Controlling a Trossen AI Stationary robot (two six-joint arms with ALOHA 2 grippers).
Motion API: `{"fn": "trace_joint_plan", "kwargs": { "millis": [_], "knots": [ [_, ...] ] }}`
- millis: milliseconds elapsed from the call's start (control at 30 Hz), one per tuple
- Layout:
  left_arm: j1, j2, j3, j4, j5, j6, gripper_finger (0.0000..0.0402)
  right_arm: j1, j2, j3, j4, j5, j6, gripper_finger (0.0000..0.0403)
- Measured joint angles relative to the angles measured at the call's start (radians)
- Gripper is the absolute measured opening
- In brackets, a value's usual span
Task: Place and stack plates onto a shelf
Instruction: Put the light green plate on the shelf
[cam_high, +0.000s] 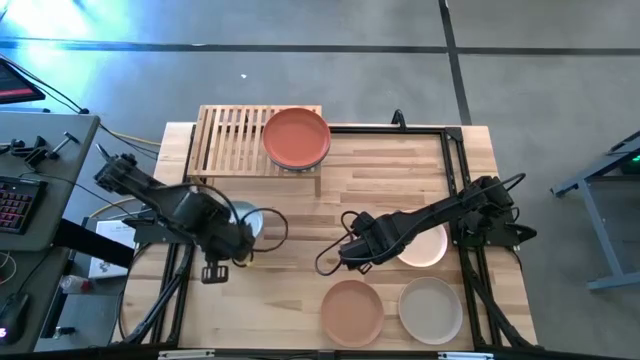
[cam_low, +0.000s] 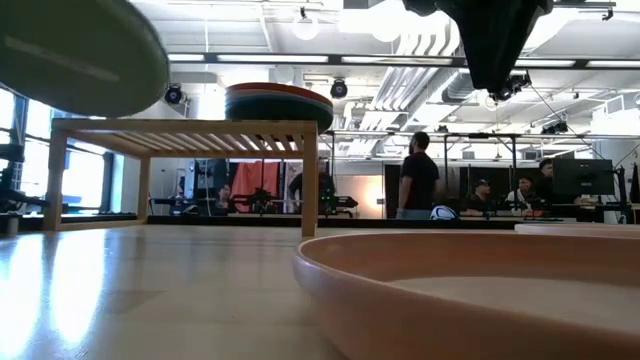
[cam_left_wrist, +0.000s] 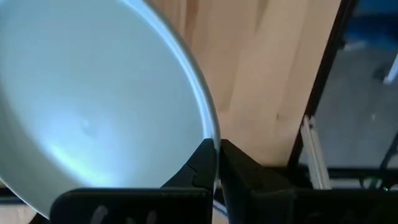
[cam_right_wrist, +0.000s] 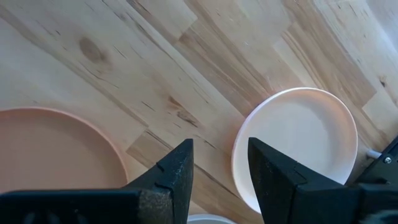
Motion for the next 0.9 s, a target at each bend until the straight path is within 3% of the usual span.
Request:
{"fn": "trace_joint_plan", "kwargs": {
  "millis": [400, 700, 900],
  "knots": [
    [0.093, -0.152, 0.002, -0.001, -0.191, -0.004, 0.0002, -0.005, 0.0, 0.0, 0.002, 0.0, -0.003, 0.0131],
    [0.243, -0.227, 0.002, -0.001, -0.354, 0.182, 0.0002, -0.005, 0.0, 0.0, 0.004, 0.0, 0.0, 0.0131],
    [0.386, -0.25, 0.002, -0.001, -0.37, 0.35, 0.0002, -0.005, 0.0, 0.0, 0.009, 0.0, 0.0, 0.0131]
  ]
}}
